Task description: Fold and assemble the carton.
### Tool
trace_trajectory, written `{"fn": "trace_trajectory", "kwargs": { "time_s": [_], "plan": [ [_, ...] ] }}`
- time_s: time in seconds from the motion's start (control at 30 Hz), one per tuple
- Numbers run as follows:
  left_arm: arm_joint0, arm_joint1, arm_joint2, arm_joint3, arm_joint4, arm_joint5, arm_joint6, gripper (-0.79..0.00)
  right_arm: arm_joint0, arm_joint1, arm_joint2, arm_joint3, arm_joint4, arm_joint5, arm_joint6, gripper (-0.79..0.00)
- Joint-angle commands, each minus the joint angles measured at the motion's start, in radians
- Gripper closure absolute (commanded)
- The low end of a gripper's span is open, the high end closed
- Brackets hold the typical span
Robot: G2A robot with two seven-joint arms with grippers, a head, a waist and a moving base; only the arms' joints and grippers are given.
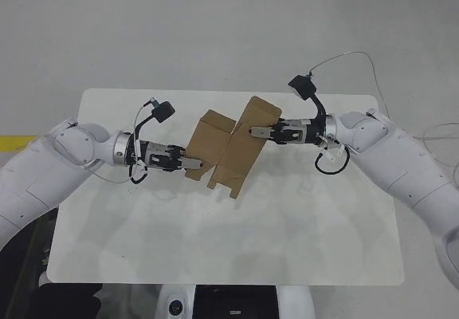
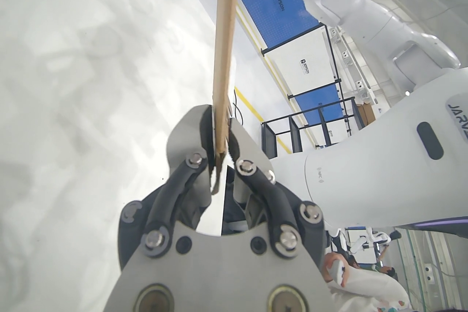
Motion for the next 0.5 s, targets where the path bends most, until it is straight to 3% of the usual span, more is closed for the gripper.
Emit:
{"fn": "trace_trajectory", "kwargs": {
  "time_s": [0.0,0.17,0.47],
  "plan": [
    [-0.002,0.001,-0.001,0.011,-0.039,-0.003,0.003,-0.785,-0.007,0.0,0.015,0.006,0.019,0.0,0.0,0.0],
    [0.003,-0.004,-0.027,0.064,-0.161,-0.004,0.005,-0.785,-0.034,-0.004,0.071,0.026,0.06,0.0,0.0,0.0],
    [0.039,-0.04,-0.089,0.118,-0.332,0.019,-0.019,-0.785,-0.099,-0.04,0.191,0.062,0.067,0.0,0.0,0.0]
  ]
}}
